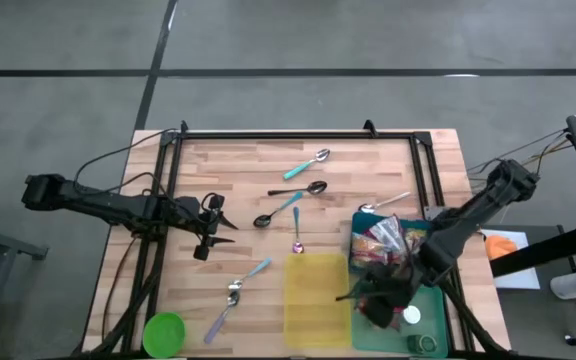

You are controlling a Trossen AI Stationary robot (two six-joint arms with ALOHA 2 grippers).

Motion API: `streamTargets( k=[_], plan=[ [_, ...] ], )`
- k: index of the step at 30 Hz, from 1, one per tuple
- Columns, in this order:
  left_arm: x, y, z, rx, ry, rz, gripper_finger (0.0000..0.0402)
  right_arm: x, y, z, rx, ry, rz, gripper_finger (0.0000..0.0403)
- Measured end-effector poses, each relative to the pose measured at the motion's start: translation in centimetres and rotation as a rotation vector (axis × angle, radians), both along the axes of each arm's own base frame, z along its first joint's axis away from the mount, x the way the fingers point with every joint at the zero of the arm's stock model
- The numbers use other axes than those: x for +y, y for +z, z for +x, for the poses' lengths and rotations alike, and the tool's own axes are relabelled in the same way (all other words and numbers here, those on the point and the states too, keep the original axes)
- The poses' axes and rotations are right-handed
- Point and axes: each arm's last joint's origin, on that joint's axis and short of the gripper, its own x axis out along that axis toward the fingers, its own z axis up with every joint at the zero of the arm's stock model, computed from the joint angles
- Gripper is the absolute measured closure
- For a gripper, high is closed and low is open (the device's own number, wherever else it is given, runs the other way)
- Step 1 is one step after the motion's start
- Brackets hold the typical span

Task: Pick & Place Food Item
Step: Put the orange seasoning pack into the green bin

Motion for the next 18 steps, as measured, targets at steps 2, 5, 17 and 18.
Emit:
streamTargets(
  k=[2,5,17,18],
  plan=[
    [0.0,0.0,0.0,0.000,0.000,0.000,0.0228,0.8,-0.6,-0.1,0.042,-0.008,0.010,0.0393],
    [0.0,0.0,0.0,0.000,0.000,0.000,0.0228,1.7,-1.3,-0.4,0.081,-0.024,0.003,0.0393],
    [0.0,0.0,0.0,0.000,0.000,0.000,0.0228,3.1,-4.4,0.2,0.157,-0.059,-0.085,0.0393],
    [0.0,0.0,0.0,0.000,0.000,0.000,0.0228,3.2,-4.7,0.3,0.168,-0.054,-0.085,0.0393]
  ],
)
